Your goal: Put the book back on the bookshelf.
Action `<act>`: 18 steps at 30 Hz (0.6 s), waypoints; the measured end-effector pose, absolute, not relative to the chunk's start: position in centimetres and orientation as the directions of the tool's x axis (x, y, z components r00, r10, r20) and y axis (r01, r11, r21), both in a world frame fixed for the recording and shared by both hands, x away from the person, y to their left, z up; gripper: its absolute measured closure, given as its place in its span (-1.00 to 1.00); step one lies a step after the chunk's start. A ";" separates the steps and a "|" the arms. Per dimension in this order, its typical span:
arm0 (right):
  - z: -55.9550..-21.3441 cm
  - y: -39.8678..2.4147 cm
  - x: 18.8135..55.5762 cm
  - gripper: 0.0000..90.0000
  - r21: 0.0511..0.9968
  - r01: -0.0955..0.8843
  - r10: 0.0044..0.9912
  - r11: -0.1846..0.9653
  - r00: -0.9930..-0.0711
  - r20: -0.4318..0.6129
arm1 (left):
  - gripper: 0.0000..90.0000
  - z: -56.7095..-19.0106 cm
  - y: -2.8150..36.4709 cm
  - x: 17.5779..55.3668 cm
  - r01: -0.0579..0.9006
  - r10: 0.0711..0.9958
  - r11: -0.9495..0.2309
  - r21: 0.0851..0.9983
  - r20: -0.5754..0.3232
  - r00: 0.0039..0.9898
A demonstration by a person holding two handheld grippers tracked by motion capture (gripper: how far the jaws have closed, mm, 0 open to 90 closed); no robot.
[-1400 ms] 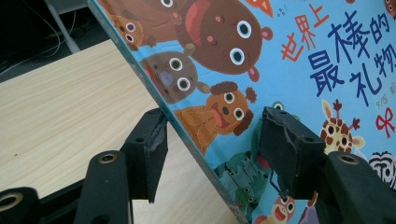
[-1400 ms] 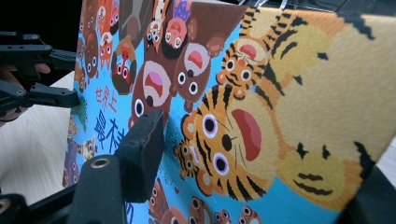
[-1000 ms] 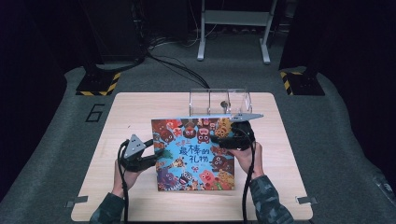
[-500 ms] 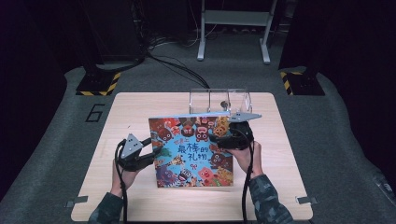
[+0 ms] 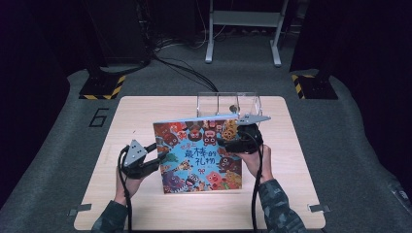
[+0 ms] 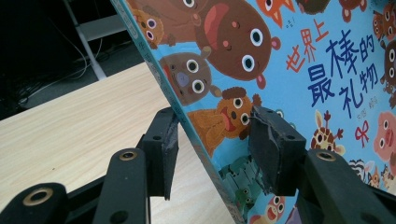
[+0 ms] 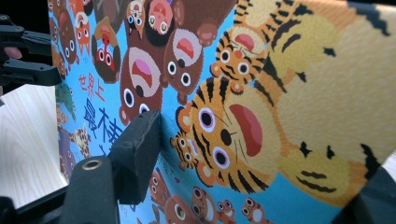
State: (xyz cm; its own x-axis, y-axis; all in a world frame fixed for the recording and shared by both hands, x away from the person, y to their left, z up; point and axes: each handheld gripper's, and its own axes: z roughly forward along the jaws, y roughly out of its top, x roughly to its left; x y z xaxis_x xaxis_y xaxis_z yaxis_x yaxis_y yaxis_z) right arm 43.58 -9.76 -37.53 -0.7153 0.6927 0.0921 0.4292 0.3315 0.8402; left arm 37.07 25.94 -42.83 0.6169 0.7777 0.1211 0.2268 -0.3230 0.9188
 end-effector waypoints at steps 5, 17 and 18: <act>-37.4 -9.7 43.6 -0.25 0.846 0.416 0.692 0.334 -0.718 0.080 | 0.18 -42.7 25.9 36.8 0.208 0.781 -0.331 0.920 0.143 0.608; -37.4 -9.6 43.6 -0.30 0.862 0.374 0.699 0.343 -0.715 0.032 | 0.21 -42.7 26.0 36.6 0.188 0.772 -0.323 0.927 0.143 0.619; -37.3 -9.6 43.6 -0.30 0.864 0.371 0.699 0.342 -0.714 0.030 | 0.21 -42.6 26.1 36.6 0.183 0.768 -0.332 0.925 0.153 0.621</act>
State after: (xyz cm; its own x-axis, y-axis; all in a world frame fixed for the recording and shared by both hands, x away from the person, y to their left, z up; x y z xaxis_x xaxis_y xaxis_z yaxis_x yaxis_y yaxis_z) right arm 43.57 -9.58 -37.32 -0.7143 0.6992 0.0300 0.3708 0.3417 0.8636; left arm 36.61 26.06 -42.60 0.6213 0.7684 0.1532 0.1827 -0.3322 0.9253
